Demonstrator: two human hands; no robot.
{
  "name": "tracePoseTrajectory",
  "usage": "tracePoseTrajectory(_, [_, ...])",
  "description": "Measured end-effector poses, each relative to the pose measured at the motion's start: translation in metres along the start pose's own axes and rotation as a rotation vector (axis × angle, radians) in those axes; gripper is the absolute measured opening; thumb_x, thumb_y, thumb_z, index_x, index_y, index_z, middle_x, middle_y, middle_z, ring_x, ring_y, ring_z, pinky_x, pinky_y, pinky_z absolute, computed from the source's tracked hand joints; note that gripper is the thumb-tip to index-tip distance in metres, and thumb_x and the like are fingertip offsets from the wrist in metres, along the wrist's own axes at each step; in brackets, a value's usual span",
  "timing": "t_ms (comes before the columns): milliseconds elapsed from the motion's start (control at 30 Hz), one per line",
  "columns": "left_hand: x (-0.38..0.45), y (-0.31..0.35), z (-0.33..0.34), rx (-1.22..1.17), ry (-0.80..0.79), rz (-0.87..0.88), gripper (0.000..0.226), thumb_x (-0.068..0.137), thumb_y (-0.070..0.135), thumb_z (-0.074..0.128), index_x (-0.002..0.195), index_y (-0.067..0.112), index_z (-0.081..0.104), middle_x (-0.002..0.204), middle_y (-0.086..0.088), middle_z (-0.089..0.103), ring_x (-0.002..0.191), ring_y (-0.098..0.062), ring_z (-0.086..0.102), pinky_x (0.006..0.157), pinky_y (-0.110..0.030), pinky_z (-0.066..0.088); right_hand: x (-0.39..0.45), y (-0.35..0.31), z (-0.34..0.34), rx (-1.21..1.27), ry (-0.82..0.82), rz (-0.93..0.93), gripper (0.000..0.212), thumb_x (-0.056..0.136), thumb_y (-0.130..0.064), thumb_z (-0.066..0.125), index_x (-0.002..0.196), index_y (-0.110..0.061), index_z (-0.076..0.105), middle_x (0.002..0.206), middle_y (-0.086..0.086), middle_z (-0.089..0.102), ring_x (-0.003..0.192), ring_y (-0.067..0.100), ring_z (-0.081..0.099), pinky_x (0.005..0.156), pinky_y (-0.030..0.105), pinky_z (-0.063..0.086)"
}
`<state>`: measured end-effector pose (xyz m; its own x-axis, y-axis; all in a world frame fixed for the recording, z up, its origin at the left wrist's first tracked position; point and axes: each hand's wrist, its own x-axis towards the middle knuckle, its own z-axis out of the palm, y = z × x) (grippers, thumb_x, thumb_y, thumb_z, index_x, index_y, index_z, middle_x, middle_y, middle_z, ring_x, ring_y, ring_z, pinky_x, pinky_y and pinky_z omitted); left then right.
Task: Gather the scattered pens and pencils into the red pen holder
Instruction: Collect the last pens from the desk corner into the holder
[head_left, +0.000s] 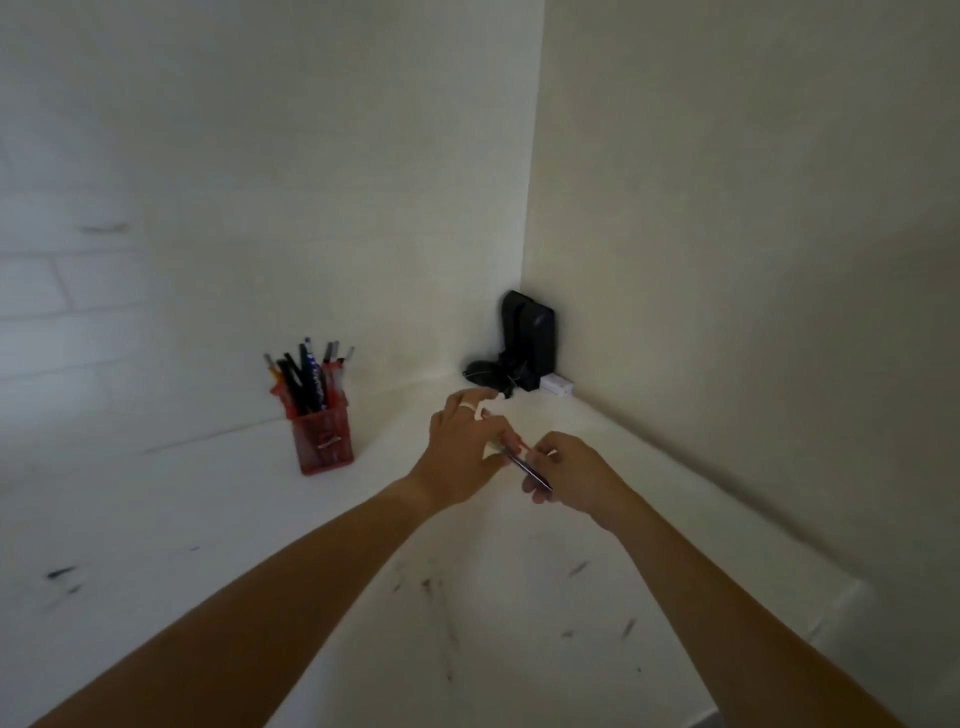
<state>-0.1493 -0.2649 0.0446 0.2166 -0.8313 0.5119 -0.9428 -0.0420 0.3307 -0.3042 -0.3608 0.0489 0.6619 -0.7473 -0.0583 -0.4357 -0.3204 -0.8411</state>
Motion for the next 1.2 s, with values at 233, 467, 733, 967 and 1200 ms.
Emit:
tracePoseTrajectory(233, [-0.024,-0.058,-0.038,-0.413,0.214,-0.493,0.063,0.083,0.032,0.077,0.134,0.011,0.045,0.125,-0.01,0.049,0.104,-0.024,0.059,0.091,-0.037,0.052,0.017,-0.058,0.086,0.23,0.106,-0.144,0.018,0.101,-0.025,0.051,0.093,-0.014,0.062,0.076,0.005,0.073,0.063,0.017,0.062,0.076,0.044,0.057])
tracePoseTrajectory(467, [-0.018,-0.093,-0.116,-0.803,0.312,-0.556,0.014,0.091,0.014,0.068,0.086,0.002,0.064,0.072,-0.012,0.066,0.06,-0.018,0.062,0.061,-0.034,0.058,0.037,-0.125,0.145,0.212,0.096,-0.414,0.013,0.1,-0.023,0.053,0.099,-0.017,0.064,0.083,0.001,0.074,0.07,0.015,0.071,0.066,0.028,0.056])
tracePoseTrajectory(733, [0.009,-0.14,-0.175,-0.209,0.335,-0.296,0.018,0.08,0.032,0.078,0.084,0.019,0.066,0.078,0.005,0.067,0.074,-0.014,0.061,0.069,-0.022,0.046,0.082,-0.178,0.171,0.216,0.216,-0.528,0.004,0.093,-0.023,0.066,0.094,-0.026,0.068,0.093,-0.008,0.057,0.078,-0.003,0.056,0.066,0.004,0.042])
tracePoseTrajectory(967, [-0.006,-0.182,-0.15,0.036,0.358,-0.401,0.045,0.069,0.055,0.08,0.099,0.022,0.073,0.13,-0.006,0.048,0.124,-0.029,0.036,0.097,-0.042,0.038,0.099,-0.162,0.198,0.046,0.207,-0.524,0.015,0.09,-0.025,0.07,0.099,-0.013,0.074,0.095,0.003,0.05,0.076,0.006,0.05,0.065,0.007,0.041])
tracePoseTrajectory(1200, [-0.018,-0.184,-0.131,-0.179,0.324,-0.318,0.104,0.06,0.049,0.087,0.146,0.028,0.033,0.144,-0.003,0.029,0.132,-0.022,0.035,0.106,-0.04,0.035,0.098,-0.137,0.209,-0.136,0.209,-0.5,0.016,0.091,-0.027,0.068,0.092,-0.012,0.073,0.091,0.008,0.049,0.075,0.018,0.052,0.057,0.012,0.037])
